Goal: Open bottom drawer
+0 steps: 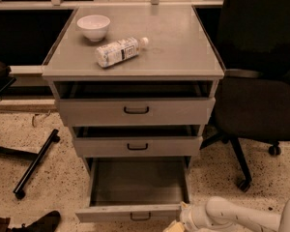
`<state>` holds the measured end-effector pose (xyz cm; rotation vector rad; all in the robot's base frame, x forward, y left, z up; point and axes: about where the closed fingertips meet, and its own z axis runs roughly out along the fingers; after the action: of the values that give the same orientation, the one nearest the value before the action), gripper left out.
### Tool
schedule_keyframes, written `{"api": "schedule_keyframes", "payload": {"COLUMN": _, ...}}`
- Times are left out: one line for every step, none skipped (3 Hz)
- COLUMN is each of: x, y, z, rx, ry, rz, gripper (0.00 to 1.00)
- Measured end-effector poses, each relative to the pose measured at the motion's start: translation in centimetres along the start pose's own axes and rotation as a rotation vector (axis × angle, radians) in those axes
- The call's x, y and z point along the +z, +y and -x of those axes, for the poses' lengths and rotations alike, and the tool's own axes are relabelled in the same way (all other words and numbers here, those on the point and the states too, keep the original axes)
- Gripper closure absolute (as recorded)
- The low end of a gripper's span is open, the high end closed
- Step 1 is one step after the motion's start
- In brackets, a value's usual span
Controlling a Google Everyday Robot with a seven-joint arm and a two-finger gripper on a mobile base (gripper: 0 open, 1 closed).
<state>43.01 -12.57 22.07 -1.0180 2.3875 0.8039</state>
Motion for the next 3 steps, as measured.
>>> {"api": "schedule_keyframes", "payload": {"x": 0.0, "y": 0.0, "z": 0.0, "rx": 0.000, "ry": 0.000, "rz": 0.000, "gripper": 0.00}}
{"api": "schedule_keyframes", "payload": {"x": -0.2, "y": 0.3, "z": 1.9, "rx": -0.052, "ry": 0.000, "rz": -0.013, "gripper": 0.00}}
{"api": "schedule_keyframes", "payload": {"x": 0.0, "y": 0.8, "z": 5.8, "rx": -0.155, "ry": 0.012, "rz": -0.018, "gripper": 0.00}}
